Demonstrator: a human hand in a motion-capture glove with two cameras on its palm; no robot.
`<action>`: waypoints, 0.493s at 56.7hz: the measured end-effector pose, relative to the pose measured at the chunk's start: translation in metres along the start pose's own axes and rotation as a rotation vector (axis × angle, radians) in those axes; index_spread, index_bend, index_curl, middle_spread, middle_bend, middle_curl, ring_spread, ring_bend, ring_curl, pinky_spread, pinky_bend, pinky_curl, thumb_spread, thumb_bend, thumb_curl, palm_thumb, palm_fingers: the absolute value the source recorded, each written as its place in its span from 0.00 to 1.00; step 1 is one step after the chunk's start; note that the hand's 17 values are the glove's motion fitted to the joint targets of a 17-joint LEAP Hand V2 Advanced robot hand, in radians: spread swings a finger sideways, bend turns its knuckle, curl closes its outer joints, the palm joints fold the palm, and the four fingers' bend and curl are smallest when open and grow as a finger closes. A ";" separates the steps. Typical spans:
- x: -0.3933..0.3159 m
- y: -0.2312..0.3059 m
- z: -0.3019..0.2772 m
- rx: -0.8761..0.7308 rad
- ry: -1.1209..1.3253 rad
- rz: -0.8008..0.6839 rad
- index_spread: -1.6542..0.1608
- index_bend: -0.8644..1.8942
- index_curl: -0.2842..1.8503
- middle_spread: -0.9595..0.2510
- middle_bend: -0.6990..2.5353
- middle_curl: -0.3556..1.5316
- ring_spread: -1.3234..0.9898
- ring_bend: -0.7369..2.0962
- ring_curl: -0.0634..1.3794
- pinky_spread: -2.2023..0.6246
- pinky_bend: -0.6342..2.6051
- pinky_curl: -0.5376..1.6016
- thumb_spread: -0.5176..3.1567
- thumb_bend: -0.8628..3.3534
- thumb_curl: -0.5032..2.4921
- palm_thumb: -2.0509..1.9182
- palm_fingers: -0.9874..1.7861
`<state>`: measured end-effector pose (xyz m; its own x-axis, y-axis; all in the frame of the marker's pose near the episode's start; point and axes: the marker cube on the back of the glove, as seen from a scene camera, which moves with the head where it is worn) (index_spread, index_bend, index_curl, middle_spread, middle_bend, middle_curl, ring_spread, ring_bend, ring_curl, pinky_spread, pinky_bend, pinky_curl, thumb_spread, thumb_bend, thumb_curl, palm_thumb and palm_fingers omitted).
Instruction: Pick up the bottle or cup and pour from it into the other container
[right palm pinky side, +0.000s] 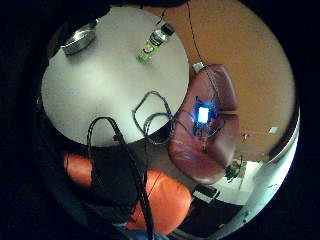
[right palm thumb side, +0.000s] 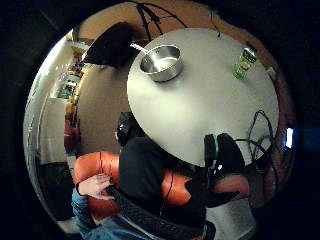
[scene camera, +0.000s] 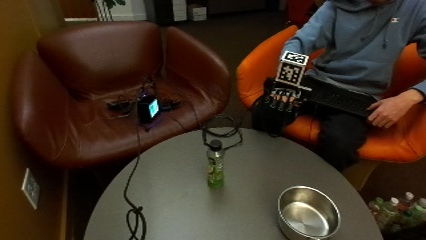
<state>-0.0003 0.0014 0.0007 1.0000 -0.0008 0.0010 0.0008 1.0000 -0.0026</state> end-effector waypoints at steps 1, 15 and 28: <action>0.000 0.000 0.000 0.000 0.000 -0.001 0.81 0.39 0.16 0.76 0.27 0.21 0.56 0.35 0.08 0.81 0.31 0.29 0.23 0.30 0.21 0.67 0.47; -0.002 -0.004 0.004 -0.005 -0.009 0.001 0.73 0.38 0.23 0.74 0.27 0.26 0.55 0.36 0.15 0.85 0.32 0.35 0.35 0.27 0.26 0.70 0.44; -0.001 -0.012 0.008 -0.015 -0.011 0.007 0.72 0.37 0.25 0.74 0.27 0.29 0.55 0.37 0.18 0.85 0.33 0.37 0.38 0.25 0.28 0.72 0.43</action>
<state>-0.0016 -0.0102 0.0083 0.9999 0.0061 0.0121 -0.0058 0.9998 -0.0181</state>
